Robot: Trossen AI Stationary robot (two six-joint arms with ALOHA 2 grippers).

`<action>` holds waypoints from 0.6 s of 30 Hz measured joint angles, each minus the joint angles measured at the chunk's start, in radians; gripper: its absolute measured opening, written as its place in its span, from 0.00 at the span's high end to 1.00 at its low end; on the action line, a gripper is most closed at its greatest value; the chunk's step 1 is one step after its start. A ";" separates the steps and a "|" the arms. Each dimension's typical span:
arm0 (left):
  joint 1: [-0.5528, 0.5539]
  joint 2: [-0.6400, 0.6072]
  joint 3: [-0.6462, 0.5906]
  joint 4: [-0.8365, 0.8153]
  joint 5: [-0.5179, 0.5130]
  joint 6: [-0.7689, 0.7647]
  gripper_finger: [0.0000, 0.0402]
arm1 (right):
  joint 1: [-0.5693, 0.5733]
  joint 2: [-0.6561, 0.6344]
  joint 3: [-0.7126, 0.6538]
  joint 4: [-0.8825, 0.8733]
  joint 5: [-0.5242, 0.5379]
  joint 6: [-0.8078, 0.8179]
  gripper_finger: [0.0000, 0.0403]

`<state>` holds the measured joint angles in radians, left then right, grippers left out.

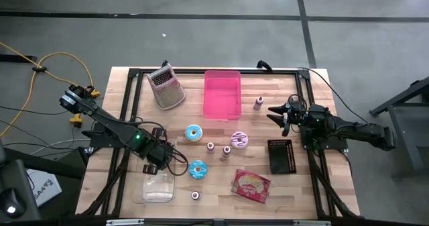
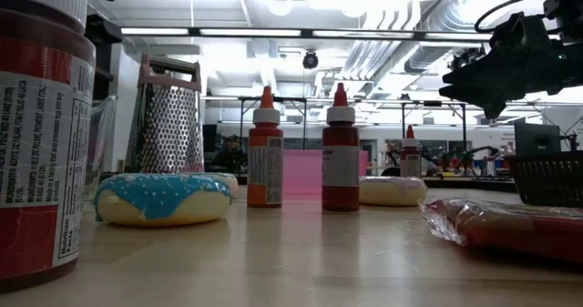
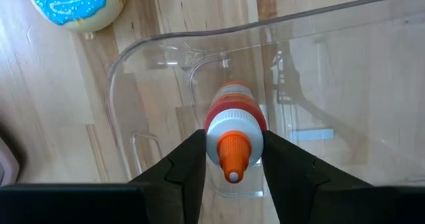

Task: Pick & Place Food Item
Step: Put the left orange large food coloring bottle into the transparent bin

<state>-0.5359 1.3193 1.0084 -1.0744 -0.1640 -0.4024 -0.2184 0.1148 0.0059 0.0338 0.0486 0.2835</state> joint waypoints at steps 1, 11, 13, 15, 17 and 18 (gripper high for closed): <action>0.004 0.000 0.000 0.000 0.000 0.000 0.67 | 0.000 0.000 0.000 0.000 0.000 0.000 0.60; 0.033 0.000 0.000 -0.001 0.016 -0.002 0.67 | 0.000 0.000 0.000 0.000 0.000 0.000 0.60; 0.033 0.000 0.000 -0.001 0.016 -0.002 0.67 | 0.000 0.000 0.000 0.000 0.000 0.000 0.60; 0.033 0.000 0.000 -0.001 0.016 -0.001 0.67 | 0.000 0.000 0.000 0.000 0.000 0.000 0.60; 0.033 0.000 0.000 -0.001 0.017 -0.002 0.67 | 0.000 0.000 0.000 0.000 0.000 0.000 0.60; 0.033 0.000 0.000 -0.001 0.021 -0.002 0.67 | 0.000 0.000 0.000 0.000 0.000 0.000 0.60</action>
<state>-0.5034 1.3193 1.0088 -1.0756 -0.1431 -0.4041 -0.2184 0.1146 0.0059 0.0338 0.0486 0.2836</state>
